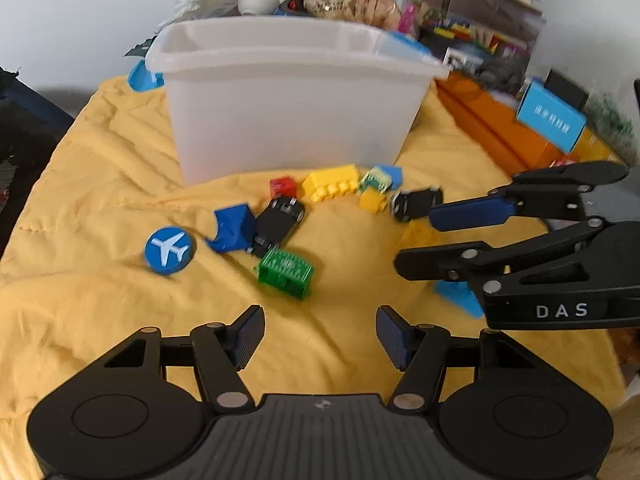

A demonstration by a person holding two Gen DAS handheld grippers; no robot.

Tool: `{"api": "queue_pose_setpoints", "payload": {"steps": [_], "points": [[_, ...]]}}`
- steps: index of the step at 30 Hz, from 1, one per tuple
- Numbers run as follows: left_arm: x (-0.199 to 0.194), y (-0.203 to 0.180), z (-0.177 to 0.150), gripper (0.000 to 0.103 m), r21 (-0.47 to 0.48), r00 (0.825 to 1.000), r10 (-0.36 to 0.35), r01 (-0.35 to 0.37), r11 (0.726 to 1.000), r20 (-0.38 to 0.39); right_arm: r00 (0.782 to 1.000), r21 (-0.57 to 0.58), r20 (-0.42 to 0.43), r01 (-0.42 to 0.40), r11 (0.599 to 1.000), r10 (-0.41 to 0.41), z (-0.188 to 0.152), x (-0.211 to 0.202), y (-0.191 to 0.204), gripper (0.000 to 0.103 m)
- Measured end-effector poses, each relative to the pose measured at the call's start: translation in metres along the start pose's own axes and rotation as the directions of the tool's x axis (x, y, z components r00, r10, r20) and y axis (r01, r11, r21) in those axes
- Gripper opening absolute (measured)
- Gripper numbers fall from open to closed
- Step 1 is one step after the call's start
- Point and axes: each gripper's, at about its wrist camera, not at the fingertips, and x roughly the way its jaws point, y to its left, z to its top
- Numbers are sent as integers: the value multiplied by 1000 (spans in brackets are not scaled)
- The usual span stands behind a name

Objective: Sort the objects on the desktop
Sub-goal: 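Move both open tools back over the remaining toys on the table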

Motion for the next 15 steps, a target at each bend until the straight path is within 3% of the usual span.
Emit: {"api": "queue_pose_setpoints", "payload": {"steps": [3, 15], "points": [[5, -1, -2, 65, 10, 999, 43, -43, 999, -33, 999, -7, -34, 6, 1000, -6, -8, 5, 2, 51], [9, 2, -9, 64, -21, 997, 55, -56, 998, -45, 996, -35, -90, -5, 999, 2, -23, 11, 5, 56]]}}
